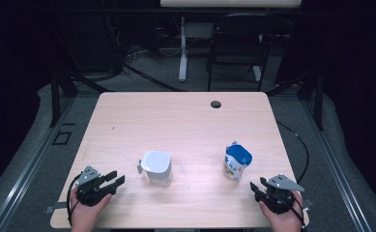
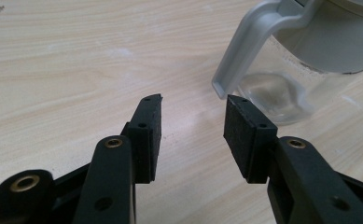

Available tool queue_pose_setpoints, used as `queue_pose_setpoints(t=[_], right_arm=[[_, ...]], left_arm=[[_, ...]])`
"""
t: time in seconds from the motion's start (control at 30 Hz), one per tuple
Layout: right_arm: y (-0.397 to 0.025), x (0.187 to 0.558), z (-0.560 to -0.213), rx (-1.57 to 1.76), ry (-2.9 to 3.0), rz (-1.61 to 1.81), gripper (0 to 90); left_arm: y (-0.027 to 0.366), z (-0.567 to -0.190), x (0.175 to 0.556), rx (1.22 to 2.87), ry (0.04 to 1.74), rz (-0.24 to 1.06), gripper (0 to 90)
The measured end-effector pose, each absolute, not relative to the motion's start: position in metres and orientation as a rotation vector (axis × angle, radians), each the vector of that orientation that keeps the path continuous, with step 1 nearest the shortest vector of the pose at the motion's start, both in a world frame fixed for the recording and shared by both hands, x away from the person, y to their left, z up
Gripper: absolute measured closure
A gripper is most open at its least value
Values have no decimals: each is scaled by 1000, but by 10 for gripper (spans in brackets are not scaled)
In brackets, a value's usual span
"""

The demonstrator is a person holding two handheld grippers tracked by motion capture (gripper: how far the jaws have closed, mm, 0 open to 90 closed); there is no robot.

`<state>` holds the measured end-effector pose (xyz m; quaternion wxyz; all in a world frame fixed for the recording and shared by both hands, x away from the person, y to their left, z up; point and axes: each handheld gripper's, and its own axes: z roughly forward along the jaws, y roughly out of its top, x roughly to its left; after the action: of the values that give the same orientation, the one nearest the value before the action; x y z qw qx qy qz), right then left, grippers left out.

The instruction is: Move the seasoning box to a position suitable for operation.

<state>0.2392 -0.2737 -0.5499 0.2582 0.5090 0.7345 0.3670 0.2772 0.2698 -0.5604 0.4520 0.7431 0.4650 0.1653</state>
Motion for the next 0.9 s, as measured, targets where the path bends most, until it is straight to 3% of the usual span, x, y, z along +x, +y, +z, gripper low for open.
queue_pose_setpoints(t=[0.9], right_arm=[[-264,243,-552,1334,1998,1009,501]], left_arm=[[245,-556,276,1877,1101,390,526]])
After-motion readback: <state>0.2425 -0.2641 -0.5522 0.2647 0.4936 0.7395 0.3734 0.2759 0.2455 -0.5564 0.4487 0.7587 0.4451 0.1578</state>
